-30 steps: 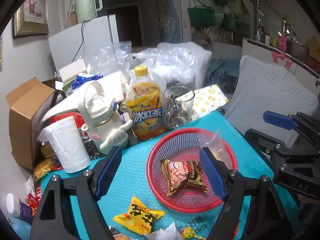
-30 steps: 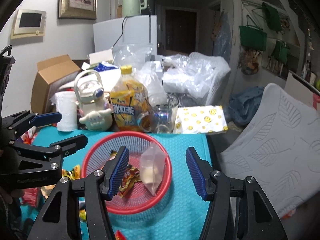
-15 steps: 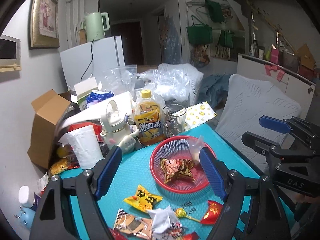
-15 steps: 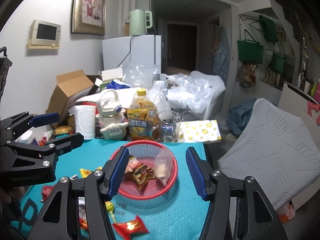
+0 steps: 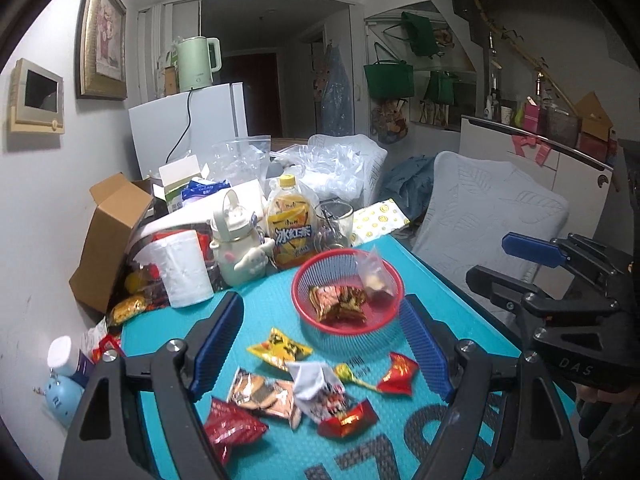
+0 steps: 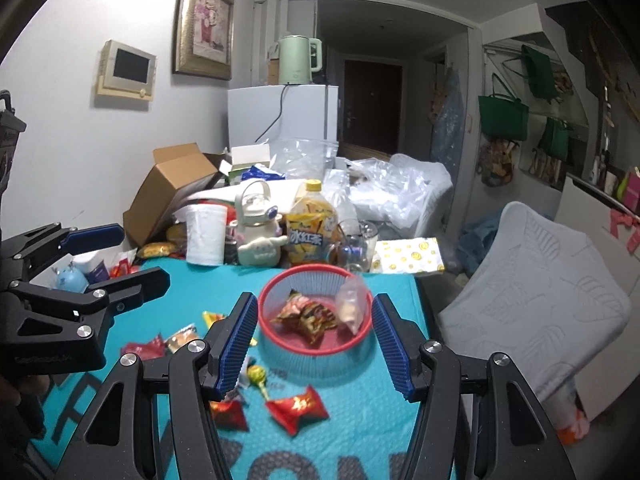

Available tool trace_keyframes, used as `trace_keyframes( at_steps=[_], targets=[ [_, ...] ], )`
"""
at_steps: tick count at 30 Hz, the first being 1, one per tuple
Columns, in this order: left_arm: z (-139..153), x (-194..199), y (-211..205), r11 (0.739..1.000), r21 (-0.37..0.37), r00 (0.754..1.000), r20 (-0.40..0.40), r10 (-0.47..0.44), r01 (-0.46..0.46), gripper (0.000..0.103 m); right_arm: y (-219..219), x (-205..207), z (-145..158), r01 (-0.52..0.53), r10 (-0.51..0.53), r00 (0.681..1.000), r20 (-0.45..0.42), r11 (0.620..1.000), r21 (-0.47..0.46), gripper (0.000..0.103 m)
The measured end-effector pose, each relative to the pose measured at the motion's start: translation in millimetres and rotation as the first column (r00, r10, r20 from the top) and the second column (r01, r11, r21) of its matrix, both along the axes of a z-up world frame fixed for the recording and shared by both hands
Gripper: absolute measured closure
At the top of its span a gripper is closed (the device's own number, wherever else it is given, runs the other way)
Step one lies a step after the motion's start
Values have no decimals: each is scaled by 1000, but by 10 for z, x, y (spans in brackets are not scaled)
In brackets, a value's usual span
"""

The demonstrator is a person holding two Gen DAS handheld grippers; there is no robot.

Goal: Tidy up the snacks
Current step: 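Move both tools back toward the remaining snacks on the table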

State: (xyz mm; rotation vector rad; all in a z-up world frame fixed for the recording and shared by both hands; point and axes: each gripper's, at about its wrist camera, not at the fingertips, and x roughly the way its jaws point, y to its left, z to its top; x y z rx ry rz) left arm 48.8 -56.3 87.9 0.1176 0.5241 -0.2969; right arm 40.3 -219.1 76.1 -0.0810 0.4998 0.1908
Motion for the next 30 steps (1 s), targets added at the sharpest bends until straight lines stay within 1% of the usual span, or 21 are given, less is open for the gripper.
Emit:
trace_keyframes(
  at_steps=[6, 14, 20, 23, 30],
  targets=[
    [-133, -240, 85, 1000, -4, 1000, -18, 13, -13, 23, 60, -265, -155, 0, 0, 1000, -13, 1000, -1, 44],
    [-480, -440, 241, 998, -18, 995, -84, 52, -54, 23, 167, -457, -452, -21, 21, 999, -46, 1000, -10, 44],
    [-719, -522, 382, 997, -38, 987, -148, 61, -67, 23, 275, -508, -714, -67, 69, 992, -103, 997, 26, 44],
    [-815, -575, 444, 996, -37, 984, -167, 69, -77, 24, 325, -527, -846, -84, 89, 987, -132, 996, 38, 44],
    [-1035, -646, 646, 992, -61, 967, -235, 97, -114, 24, 507, -562, -1110, -145, 157, 968, -195, 986, 77, 44]
  ],
)
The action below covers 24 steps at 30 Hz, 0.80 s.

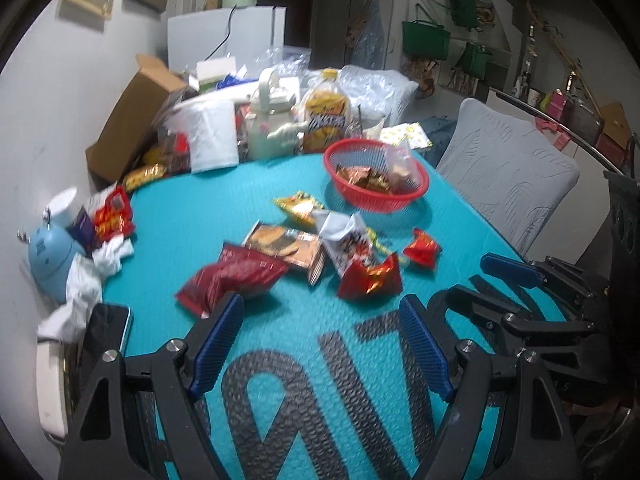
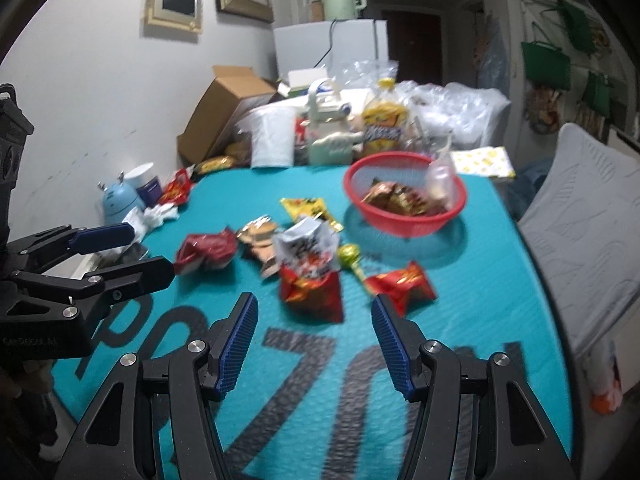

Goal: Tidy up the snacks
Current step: 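Move both tools back toward the remaining snacks on the table, then grasp the red chip bag with left gripper while right gripper grasps a red candy wrapper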

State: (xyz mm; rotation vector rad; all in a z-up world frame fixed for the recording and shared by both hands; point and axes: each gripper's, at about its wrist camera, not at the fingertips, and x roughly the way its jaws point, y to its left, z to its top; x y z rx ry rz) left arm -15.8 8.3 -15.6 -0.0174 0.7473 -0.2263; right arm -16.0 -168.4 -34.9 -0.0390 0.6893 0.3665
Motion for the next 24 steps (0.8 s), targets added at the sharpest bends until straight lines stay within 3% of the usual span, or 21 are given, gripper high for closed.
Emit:
trace_keyframes(
  at_steps=[14, 24],
  targets=[
    [-169, 46, 484, 993, -53, 994, -39, 103, -105, 24, 490, 295, -297, -143, 144, 986, -88, 990, 16, 44],
    [-319, 405, 628, 988, -83, 988, -86, 125, -132, 24, 565, 569, -406, -130, 129, 985, -113, 991, -3, 43]
  ],
)
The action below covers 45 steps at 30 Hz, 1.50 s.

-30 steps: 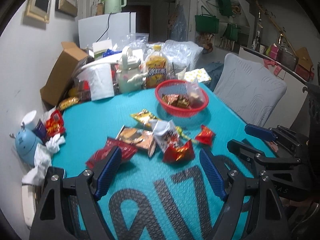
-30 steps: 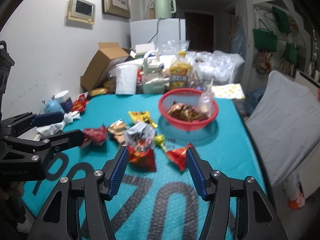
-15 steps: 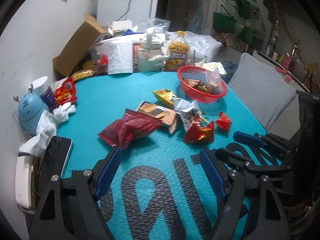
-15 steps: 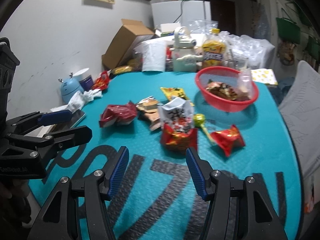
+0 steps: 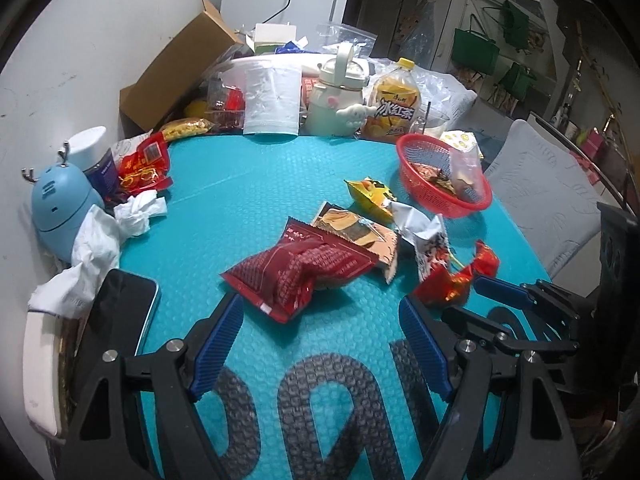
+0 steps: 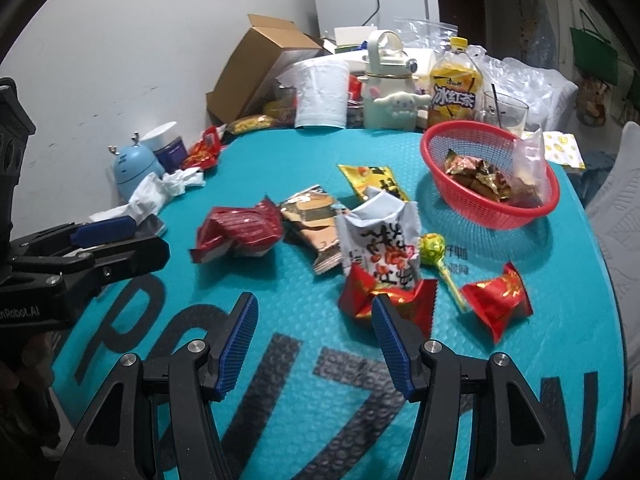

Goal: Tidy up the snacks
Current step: 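Grasp the red chip bag with left gripper while right gripper grasps a red candy wrapper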

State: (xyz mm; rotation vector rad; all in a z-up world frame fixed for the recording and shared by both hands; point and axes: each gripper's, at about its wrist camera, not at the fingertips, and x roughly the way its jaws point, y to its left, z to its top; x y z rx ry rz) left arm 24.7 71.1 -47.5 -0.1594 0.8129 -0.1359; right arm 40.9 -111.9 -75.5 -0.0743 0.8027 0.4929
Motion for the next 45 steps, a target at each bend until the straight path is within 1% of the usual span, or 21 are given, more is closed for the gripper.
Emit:
trace_keyframes(
  at_steps=[1, 4, 7, 9, 11, 13, 15, 18, 20, 22, 24, 27, 30, 32, 33, 35, 36, 39, 40, 42, 45],
  targets=[
    [-14, 45, 1, 1000, -4, 1000, -6, -1, 1, 24, -6, 30, -15, 5, -5, 1000, -3, 1000, -4, 40],
    [-49, 189, 3, 1000, -16, 1000, -18, -8, 8, 24, -35, 112, -47, 21, -21, 1000, -12, 1000, -6, 37],
    [-72, 319, -6, 1000, -11, 1000, -25, -17, 17, 23, -61, 196, -63, 37, -37, 999, -17, 999, -11, 32],
    [-92, 408, 1, 1000, -12, 999, -29, -29, 28, 24, -82, 245, -74, 49, -49, 999, -16, 999, -12, 31],
    [-121, 505, 11, 999, 0, 999, -34, -35, 35, 24, -98, 297, -90, 61, -62, 998, -17, 998, -18, 29],
    [-163, 603, 24, 999, 14, 998, -44, -37, 38, 24, -109, 340, -112, 71, -71, 997, -19, 997, -24, 26],
    [-205, 678, 38, 999, 10, 998, -54, -42, 43, 23, -119, 386, -138, 83, -83, 996, -17, 996, -37, 25],
    [-320, 779, 53, 998, -15, 994, -100, -55, 54, 23, -145, 430, -168, 107, -108, 994, -8, 993, -48, 25],
    [-387, 821, 44, 999, -5, 991, -122, -51, 51, 23, -169, 447, -178, 120, -120, 993, 2, 992, -49, 24],
    [-437, 852, 22, 997, -3, 988, -136, -73, 74, 23, -188, 458, -196, 125, -125, 992, 5, 991, -51, 22],
    [-488, 868, 0, 996, -1, 984, -155, -90, 91, 23, -199, 473, -235, 122, -122, 992, -8, 991, -56, 18],
    [-556, 895, -34, 994, 7, 978, -180, -103, 106, 23, -217, 490, -306, 110, -112, 993, -43, 993, -46, 18],
    [-675, 954, -59, 993, -9, 965, -235, -117, 119, 24, -241, 509, -365, 109, -111, 991, -70, 994, -31, 18],
    [-652, 915, -92, 992, 10, 970, -210, -120, 125, 24, -256, 518, -387, 111, -112, 990, -81, 994, -18, 18],
    [-655, 912, -112, 991, 9, 967, -219, -129, 134, 24, -263, 520, -392, 107, -108, 990, -87, 994, -10, 19],
    [-640, 891, -125, 990, 6, 968, -212, -137, 141, 24, -269, 512, -397, 102, -102, 991, -92, 995, -2, 25],
    [-636, 876, -125, 989, -10, 967, -210, -144, 145, 24, -272, 506, -400, 100, -99, 991, -94, 995, 1, 31],
    [-626, 824, -129, 990, -26, 971, -192, -144, 142, 32, -276, 489, -418, 93, -91, 989, -114, 996, 11, 40],
    [-621, 808, -137, 990, -20, 972, -189, -141, 140, 38, -277, 485, -426, 93, -91, 989, -120, 996, 13, 43],
    [-608, 758, -158, 990, -13, 972, -187, -143, 143, 39, -289, 467, -426, 94, -92, 988, -125, 995, 15, 45],
    [-617, 701, -196, 987, -36, 967, -198, -161, 157, 41, -304, 426, -405, 93, -90, 988, -123, 995, 21, 47]
  ],
)
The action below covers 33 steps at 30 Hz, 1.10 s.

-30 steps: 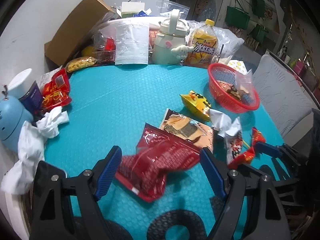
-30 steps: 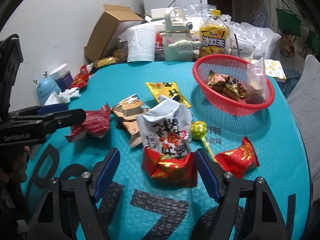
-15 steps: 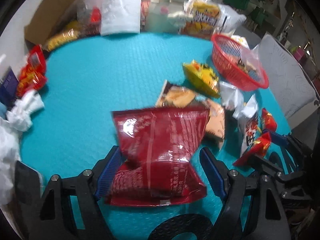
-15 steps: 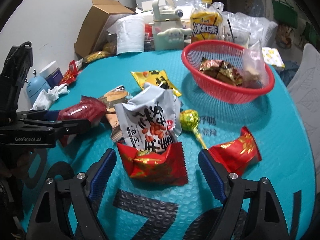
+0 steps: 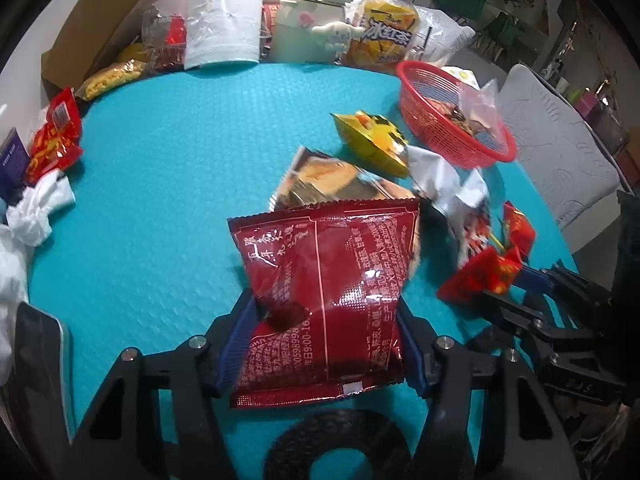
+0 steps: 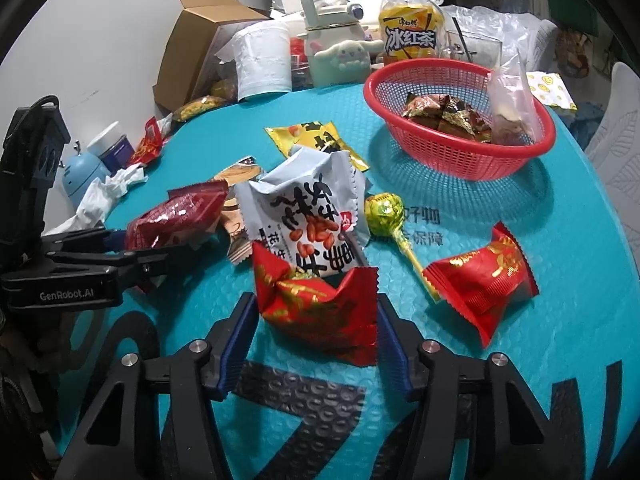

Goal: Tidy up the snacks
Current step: 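Grasp the red chip bag with left gripper while right gripper grasps a red candy wrapper, then lift the red chip bag and red candy wrapper off the table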

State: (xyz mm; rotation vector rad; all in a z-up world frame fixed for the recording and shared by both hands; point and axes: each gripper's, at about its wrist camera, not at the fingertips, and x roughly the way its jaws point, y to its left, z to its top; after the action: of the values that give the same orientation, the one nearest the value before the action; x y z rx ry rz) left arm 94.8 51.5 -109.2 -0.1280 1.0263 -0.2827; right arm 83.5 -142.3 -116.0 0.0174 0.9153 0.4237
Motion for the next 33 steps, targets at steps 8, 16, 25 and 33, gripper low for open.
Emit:
trace_keyframes(
  at_steps=[8, 16, 25, 33],
  targets=[
    [13, -229, -102, 1000, -16, 1000, -15, -18, 17, 41, -59, -128, 28, -13, 13, 1000, -6, 999, 40, 58],
    [29, -469, -190, 999, -9, 999, -33, -36, 36, 41, -112, -298, 32, -31, 31, 999, -14, 998, 59, 58],
    [57, -743, -370, 995, 29, 994, -53, -90, 92, 41, -238, -539, 46, -39, 41, 999, -33, 998, 53, 58],
    [22, -764, -442, 992, 62, 993, -50, -104, 107, 41, -242, -688, 54, -77, 79, 996, -48, 996, 43, 55]
  ],
)
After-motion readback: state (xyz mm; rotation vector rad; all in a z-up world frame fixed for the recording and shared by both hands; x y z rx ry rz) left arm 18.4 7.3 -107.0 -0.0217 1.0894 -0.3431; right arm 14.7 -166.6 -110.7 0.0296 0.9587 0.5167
